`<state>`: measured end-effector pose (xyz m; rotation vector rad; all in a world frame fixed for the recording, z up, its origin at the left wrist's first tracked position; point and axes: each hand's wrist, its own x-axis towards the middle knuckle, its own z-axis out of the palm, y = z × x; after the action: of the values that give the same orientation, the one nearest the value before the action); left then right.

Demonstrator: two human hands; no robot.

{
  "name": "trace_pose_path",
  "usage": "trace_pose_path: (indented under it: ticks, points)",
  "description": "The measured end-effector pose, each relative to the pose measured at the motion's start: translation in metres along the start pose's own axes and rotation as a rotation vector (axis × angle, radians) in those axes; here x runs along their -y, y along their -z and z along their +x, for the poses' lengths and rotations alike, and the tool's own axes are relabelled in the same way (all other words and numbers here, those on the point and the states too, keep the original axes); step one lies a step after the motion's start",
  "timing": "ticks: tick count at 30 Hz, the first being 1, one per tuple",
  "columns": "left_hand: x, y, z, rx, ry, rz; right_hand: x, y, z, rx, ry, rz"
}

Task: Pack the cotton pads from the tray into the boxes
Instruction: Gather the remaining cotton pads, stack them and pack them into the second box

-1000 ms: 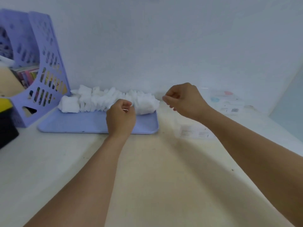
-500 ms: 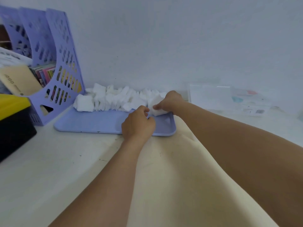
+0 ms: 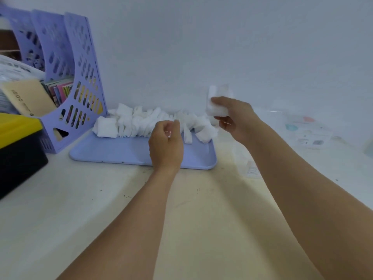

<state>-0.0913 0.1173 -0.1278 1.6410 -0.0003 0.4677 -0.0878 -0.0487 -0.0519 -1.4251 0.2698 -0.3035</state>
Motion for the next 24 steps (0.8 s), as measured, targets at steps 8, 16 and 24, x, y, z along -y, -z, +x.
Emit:
trace_pose_path:
  ticks: [8, 16, 24]
  points:
    - [-0.026, 0.003, 0.004, 0.39, 0.463, -0.643, -0.013, -0.031, -0.045, 0.355, 0.104, -0.59]
    - [-0.017, 0.023, 0.013, 0.217, 0.702, -0.916, -0.01, -0.017, 0.022, 0.022, 0.162, -1.169]
    - [-0.013, 0.028, 0.014, 0.432, 0.824, -1.087, -0.04, -0.021, 0.06, 0.026, 0.013, -1.383]
